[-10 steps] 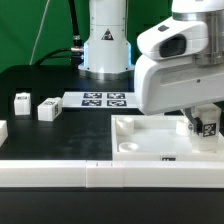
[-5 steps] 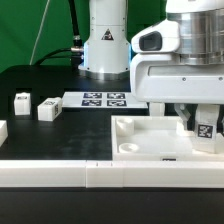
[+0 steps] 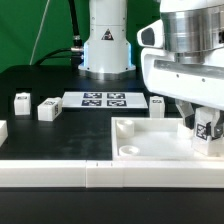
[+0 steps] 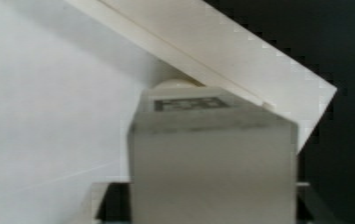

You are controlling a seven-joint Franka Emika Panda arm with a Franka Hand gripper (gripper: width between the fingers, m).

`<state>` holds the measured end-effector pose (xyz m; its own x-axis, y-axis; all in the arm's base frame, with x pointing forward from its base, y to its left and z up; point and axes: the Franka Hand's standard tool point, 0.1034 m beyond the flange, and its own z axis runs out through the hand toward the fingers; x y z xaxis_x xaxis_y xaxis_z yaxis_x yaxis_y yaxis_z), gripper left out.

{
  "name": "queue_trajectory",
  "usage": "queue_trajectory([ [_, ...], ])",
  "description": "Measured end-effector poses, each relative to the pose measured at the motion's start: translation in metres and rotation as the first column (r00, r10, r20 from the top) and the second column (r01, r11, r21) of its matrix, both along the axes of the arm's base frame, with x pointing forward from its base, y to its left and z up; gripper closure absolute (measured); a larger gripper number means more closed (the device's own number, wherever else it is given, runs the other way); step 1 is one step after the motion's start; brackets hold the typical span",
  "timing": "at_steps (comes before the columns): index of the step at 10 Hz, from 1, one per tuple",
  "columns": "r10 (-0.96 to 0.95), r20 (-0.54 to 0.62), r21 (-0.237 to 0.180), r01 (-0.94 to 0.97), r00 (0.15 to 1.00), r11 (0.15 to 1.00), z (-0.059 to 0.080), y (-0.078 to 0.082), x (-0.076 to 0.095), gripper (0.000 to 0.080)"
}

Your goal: Assemble one leg

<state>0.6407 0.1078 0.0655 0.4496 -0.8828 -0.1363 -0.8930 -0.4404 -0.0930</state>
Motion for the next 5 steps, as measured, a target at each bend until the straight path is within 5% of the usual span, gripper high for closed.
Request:
queue_trajectory([
  [5,-0.415,-0.081,0.014,0.417,0.906,0.909,-0.0003,0.0,-0.0001,0.0502],
])
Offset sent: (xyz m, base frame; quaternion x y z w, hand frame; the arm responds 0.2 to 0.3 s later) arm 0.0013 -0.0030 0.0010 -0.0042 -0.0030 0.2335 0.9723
